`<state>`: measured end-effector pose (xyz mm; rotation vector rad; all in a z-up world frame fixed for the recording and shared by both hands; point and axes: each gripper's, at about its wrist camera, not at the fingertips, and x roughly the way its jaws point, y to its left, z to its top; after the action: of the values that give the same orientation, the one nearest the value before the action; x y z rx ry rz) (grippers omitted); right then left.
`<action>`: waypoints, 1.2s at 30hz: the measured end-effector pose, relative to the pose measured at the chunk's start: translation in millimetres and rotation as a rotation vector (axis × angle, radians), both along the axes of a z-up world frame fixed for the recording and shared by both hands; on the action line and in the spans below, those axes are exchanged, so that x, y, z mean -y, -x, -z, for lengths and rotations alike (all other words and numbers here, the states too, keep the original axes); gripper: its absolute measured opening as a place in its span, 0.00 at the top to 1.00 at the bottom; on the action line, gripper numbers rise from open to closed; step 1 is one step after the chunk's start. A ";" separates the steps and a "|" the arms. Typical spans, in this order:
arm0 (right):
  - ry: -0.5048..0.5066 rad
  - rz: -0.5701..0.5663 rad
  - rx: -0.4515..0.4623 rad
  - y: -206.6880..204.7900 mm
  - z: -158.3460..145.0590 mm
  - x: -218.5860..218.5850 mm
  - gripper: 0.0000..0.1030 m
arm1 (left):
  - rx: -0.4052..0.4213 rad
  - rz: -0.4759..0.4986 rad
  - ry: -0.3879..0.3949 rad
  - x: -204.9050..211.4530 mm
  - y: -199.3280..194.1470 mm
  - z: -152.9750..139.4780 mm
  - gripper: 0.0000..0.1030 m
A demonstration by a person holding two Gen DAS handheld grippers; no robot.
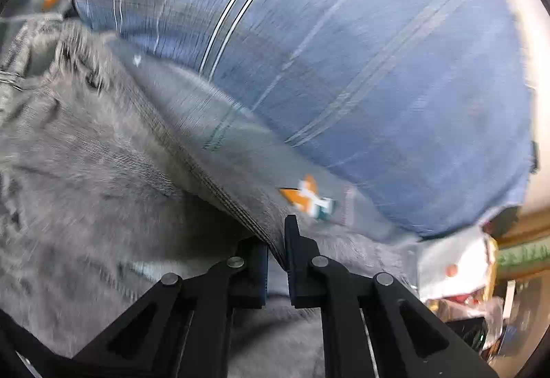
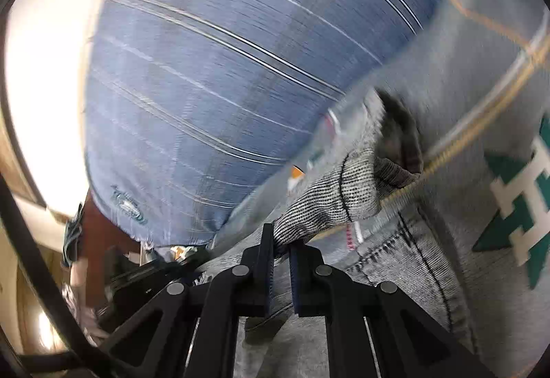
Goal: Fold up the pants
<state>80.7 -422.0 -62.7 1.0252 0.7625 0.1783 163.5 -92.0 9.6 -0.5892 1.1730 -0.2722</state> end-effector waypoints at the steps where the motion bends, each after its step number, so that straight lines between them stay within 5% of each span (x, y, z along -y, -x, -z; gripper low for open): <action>1: 0.025 -0.009 0.032 7.6 -12.3 -0.6 0.92 | 0.037 0.008 0.012 -0.7 14.9 -10.3 0.92; 4: 0.114 -0.036 0.098 35.9 -41.5 -2.4 0.92 | 0.078 0.038 0.063 -9.3 58.0 -19.5 0.92; 8: 0.190 -0.040 0.063 77.6 -36.6 -7.5 0.92 | 0.081 0.101 0.056 -17.1 111.4 7.0 0.92; 12: 0.186 -0.058 -0.093 109.7 19.6 -18.8 0.92 | 0.016 0.118 -0.003 -17.4 135.1 56.7 0.92; 15: 0.089 -0.047 -0.195 118.2 58.3 -15.7 0.92 | -0.038 0.102 0.036 -23.7 145.7 78.4 0.92; 18: 0.091 -0.038 -0.151 126.9 49.6 -14.0 0.92 | 0.017 0.093 0.064 -27.1 153.3 63.4 0.92; 22: 0.156 -0.044 -0.115 134.3 35.9 -23.6 0.92 | 0.121 0.105 -0.007 -31.9 175.7 37.8 0.92; 31: 0.275 -0.030 -0.156 137.5 34.7 -27.7 0.91 | 0.074 0.112 -0.018 -51.5 189.3 66.1 0.95; 32: 0.286 -0.036 -0.195 134.6 42.6 -28.5 0.88 | 0.064 0.100 -0.026 -54.7 188.4 68.3 0.90; 34: 0.277 -0.034 -0.272 132.1 58.4 -27.5 0.87 | 0.054 0.087 -0.021 -58.9 183.9 69.5 0.57; 35: 0.274 -0.033 -0.284 132.4 60.2 -26.8 0.83 | 0.058 0.075 -0.006 -65.0 181.9 66.4 0.36; 36: 0.281 -0.027 -0.284 134.2 57.8 -26.2 0.70 | 0.069 0.062 0.005 -69.9 181.4 63.5 0.31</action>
<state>-53.5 -395.7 -120.5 0.7801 1.0278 -0.0535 -17.9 -22.1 -53.9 -0.5443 1.1252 -0.3457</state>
